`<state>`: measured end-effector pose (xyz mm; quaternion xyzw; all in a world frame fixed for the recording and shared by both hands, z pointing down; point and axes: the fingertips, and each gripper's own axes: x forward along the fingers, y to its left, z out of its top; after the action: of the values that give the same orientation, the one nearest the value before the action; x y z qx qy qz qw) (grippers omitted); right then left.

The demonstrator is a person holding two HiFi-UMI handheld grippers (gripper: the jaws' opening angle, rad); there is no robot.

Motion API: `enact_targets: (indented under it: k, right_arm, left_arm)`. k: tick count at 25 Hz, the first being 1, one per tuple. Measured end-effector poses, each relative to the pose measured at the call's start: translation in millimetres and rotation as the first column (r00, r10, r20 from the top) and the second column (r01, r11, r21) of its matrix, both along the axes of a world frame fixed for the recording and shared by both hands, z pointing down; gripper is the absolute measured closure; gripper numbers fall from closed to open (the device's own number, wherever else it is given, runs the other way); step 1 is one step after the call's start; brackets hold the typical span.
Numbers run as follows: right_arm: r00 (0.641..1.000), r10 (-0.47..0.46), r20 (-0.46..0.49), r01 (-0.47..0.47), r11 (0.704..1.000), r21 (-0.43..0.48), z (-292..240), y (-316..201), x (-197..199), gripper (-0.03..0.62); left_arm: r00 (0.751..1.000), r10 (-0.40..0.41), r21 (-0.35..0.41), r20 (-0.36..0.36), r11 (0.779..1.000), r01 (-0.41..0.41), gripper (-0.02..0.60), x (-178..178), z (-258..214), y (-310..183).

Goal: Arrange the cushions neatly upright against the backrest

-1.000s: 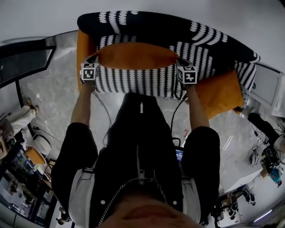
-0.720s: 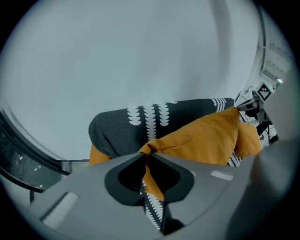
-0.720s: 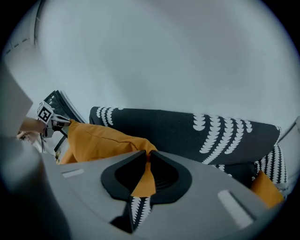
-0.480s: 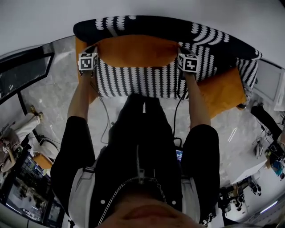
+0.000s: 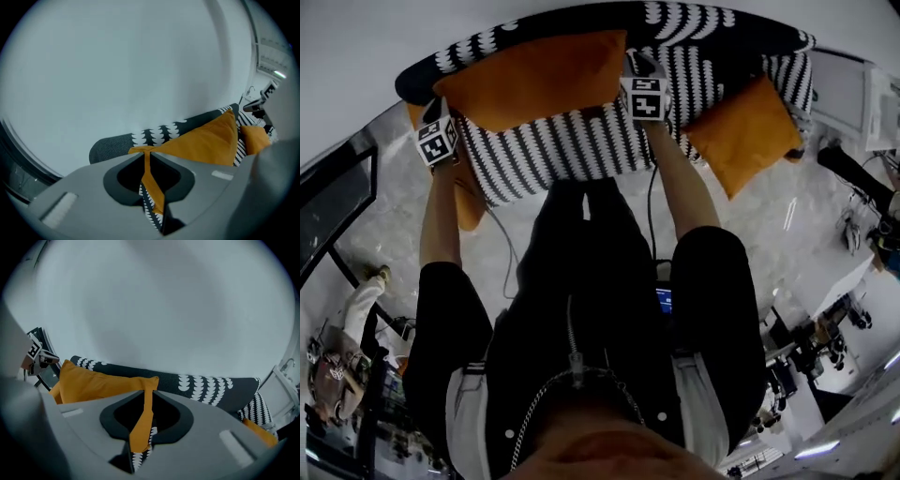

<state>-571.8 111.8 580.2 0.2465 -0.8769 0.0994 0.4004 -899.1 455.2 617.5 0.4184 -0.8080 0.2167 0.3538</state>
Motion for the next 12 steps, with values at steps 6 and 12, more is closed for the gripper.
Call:
enact_targets:
  k: [6, 12]
  right_arm:
    - [1.0, -0.018, -0.002, 0.018, 1.0, -0.002, -19, 24, 45, 0.591]
    - [0.999, 0.045, -0.003, -0.045, 0.999, -0.001, -48, 30, 117, 0.591]
  left_arm:
    - [0.985, 0.168, 0.053, 0.03, 0.984, -0.169, 0.555, 58, -27, -39]
    - [0.932, 0.361, 0.083, 0.027, 0.929, -0.362, 0.572, 151, -40, -90]
